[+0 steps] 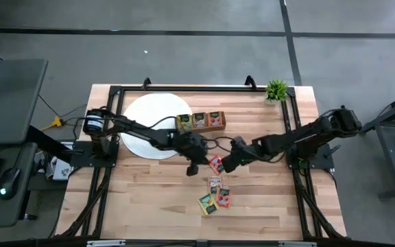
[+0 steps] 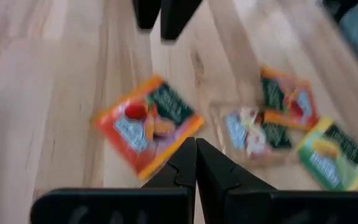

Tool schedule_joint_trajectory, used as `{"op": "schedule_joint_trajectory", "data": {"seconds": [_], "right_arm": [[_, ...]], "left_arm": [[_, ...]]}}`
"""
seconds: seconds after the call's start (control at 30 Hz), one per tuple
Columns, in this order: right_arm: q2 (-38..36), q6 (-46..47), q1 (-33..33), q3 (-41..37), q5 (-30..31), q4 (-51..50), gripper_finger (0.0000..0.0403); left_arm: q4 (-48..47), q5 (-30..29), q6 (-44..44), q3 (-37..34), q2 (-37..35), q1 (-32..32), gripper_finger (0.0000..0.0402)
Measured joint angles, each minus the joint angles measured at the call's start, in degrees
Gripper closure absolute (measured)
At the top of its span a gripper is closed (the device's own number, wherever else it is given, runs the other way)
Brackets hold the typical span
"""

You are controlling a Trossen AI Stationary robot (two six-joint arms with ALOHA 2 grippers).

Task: Pick & Place Tea
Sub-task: Put the orange tea bag into the right compartment of the wooden organizer

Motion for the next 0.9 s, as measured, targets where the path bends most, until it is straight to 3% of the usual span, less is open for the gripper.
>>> {"op": "schedule_joint_trajectory", "data": {"seconds": [0.2, 0.4, 0.57, 0.9], "right_arm": [[0.00, 15.37, 5.69, -3.58, 4.56, 4.52, 0.0279], [0.07, 27.27, 13.17, -6.37, 12.33, 10.04, 0.0279], [0.12, 31.64, 16.56, -6.71, 13.89, 10.61, 0.0279], [0.13, 34.06, 17.05, -6.71, 13.80, 10.53, 0.0279]], "left_arm": [[-6.00, 2.33, 5.83, 7.53, 3.42, 0.04, 0.0401], [-8.38, -0.18, 8.14, 8.77, 3.39, 1.50, 0.0401], [-9.42, 1.80, 9.25, 8.79, 3.39, 3.94, 0.0401], [-8.58, 5.82, 12.57, 8.87, 5.73, 5.04, 0.0401]]}}
